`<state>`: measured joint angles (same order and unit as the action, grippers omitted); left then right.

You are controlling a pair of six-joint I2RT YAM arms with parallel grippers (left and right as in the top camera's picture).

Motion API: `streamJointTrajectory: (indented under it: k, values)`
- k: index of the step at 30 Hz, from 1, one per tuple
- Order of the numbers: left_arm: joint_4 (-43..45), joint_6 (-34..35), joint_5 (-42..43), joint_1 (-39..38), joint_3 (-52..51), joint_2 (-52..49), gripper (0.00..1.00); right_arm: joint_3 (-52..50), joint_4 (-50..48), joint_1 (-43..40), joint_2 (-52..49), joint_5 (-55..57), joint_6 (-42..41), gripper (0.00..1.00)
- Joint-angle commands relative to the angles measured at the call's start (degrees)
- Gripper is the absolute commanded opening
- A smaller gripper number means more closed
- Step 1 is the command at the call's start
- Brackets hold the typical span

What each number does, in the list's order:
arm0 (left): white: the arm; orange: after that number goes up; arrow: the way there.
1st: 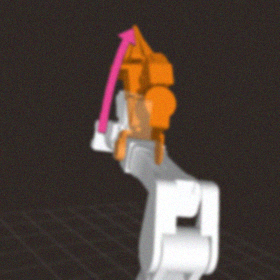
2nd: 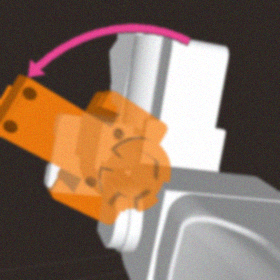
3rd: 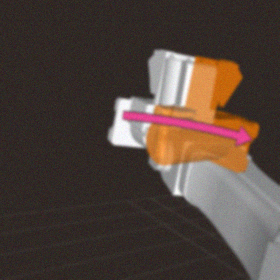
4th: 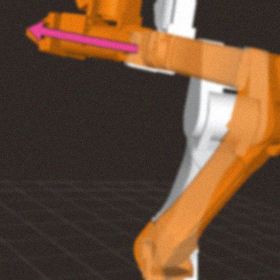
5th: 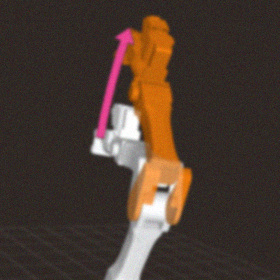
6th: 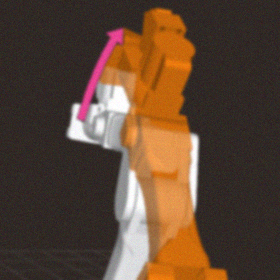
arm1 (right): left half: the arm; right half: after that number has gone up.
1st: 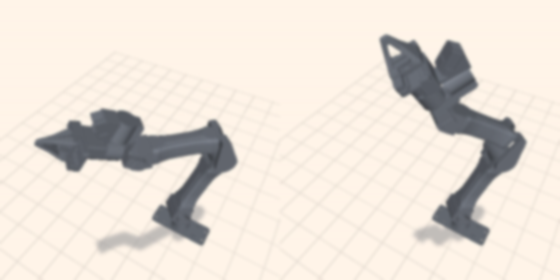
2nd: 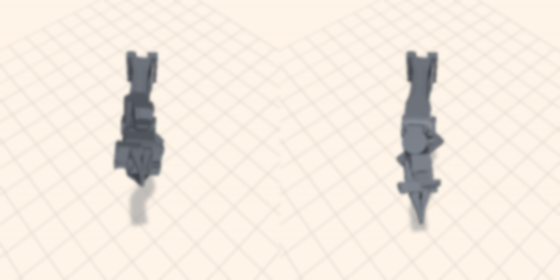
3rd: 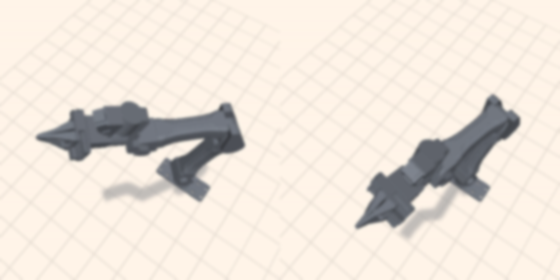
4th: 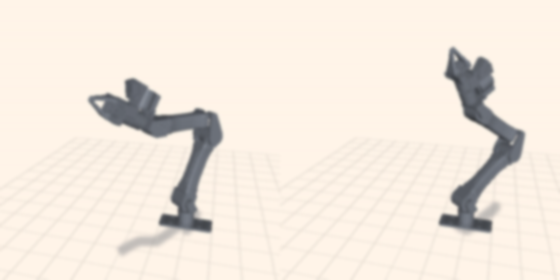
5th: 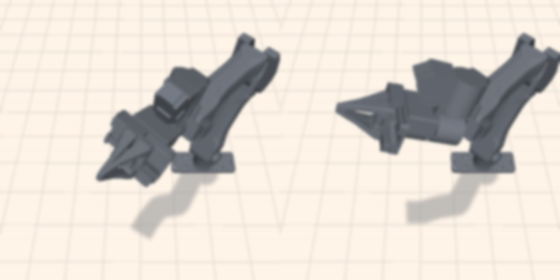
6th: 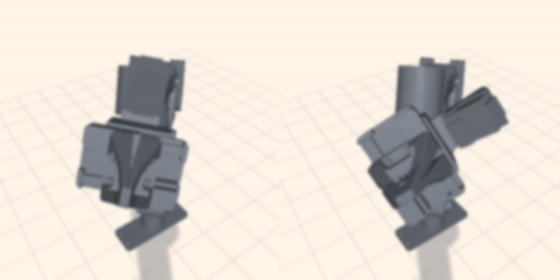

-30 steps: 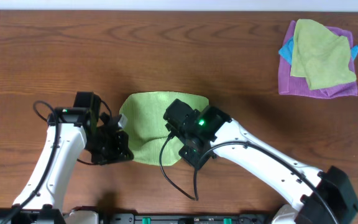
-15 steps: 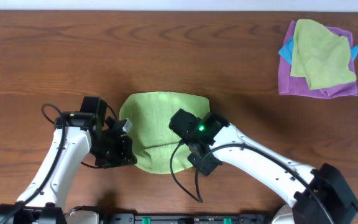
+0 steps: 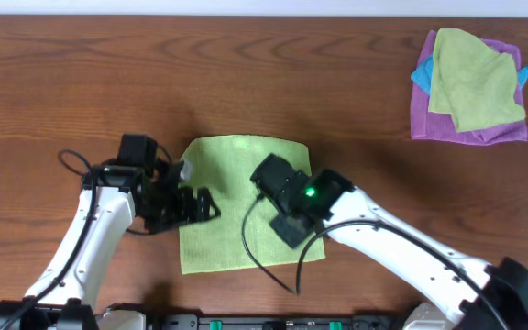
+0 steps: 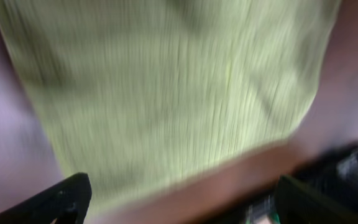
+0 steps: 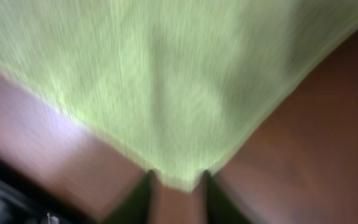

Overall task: Fold the cloth
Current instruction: 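Pull both grippers apart toward the far corners, spreading the towel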

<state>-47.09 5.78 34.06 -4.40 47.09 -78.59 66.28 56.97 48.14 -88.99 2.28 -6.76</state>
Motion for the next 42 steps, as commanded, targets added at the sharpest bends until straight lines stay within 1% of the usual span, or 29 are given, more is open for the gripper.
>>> streamJointTrajectory:
  k: [1, 3, 4, 7, 10, 12, 15, 17, 20, 25, 28, 31, 34, 36, 38, 42]
  values:
    - [7.9, 7.3, -4.2, -0.1, 0.0, -0.3, 0.95, 0.3, -6.3, -3.7, -0.5, 0.3, 1.2, 0.01]
    - [11.9, 9.0, -7.9, -0.1, 0.0, -2.1, 0.95, 0.3, -12.7, -6.7, -3.1, -1.1, 3.9, 0.01]
    - [13.4, 9.2, -8.4, -0.1, 0.0, -3.3, 0.95, 0.3, -15.5, -8.1, -4.3, -1.7, 4.6, 0.01]
    - [18.3, 11.0, -9.0, -0.1, 0.0, -8.3, 0.95, 0.3, -23.9, -12.9, -8.4, -6.0, 7.9, 0.01]
    - [23.5, 14.0, -8.2, -0.2, 0.0, -13.7, 0.95, 0.4, -29.3, -16.5, -11.8, -8.2, 9.4, 0.01]
    - [26.9, 15.5, -5.8, -0.2, 0.0, -16.5, 0.95, 0.4, -30.9, -18.4, -13.7, -11.0, 9.6, 0.01]
    - [30.5, 18.3, -2.6, -0.2, 0.0, -18.6, 0.95, 0.4, -30.8, -20.2, -15.8, -15.0, 9.6, 0.01]
    - [31.3, 19.8, -2.8, -0.2, 0.0, -18.8, 0.95, 0.4, -30.4, -20.6, -16.6, -16.9, 9.4, 0.01]
    - [31.4, 19.8, -4.8, -0.2, 0.0, -18.8, 0.95, 0.4, -30.8, -19.9, -18.2, -17.9, 9.4, 0.01]
    - [31.6, 19.8, -6.7, -0.2, 0.0, -19.9, 0.95, 0.4, -33.2, -18.5, -24.1, -18.1, 9.4, 0.01]
    - [32.0, 19.8, -7.1, -0.2, 0.0, -21.2, 0.95, 0.4, -36.6, -18.6, -26.5, -14.0, 9.4, 0.01]
    - [32.6, 20.5, -7.1, -0.2, 0.0, -21.8, 0.95, 0.4, -40.7, -19.9, -27.6, -6.2, 9.4, 0.01]
    - [34.1, 21.6, -7.1, -0.2, 0.0, -21.8, 0.95, 0.4, -45.1, -21.9, -28.3, 3.6, 6.4, 0.01]
    - [35.2, 22.6, -7.0, -0.2, 0.0, -21.8, 0.95, 0.4, -46.6, -23.1, -28.3, 5.7, 5.5, 0.01]
    - [36.1, 24.0, -7.0, -0.2, 0.0, -21.8, 0.95, 0.4, -46.2, -24.0, -28.3, 5.0, 5.5, 0.01]
    - [37.4, 25.4, -7.2, -0.2, 0.0, -21.8, 0.95, 0.4, -40.6, -24.6, -28.3, 5.3, 5.5, 0.01]
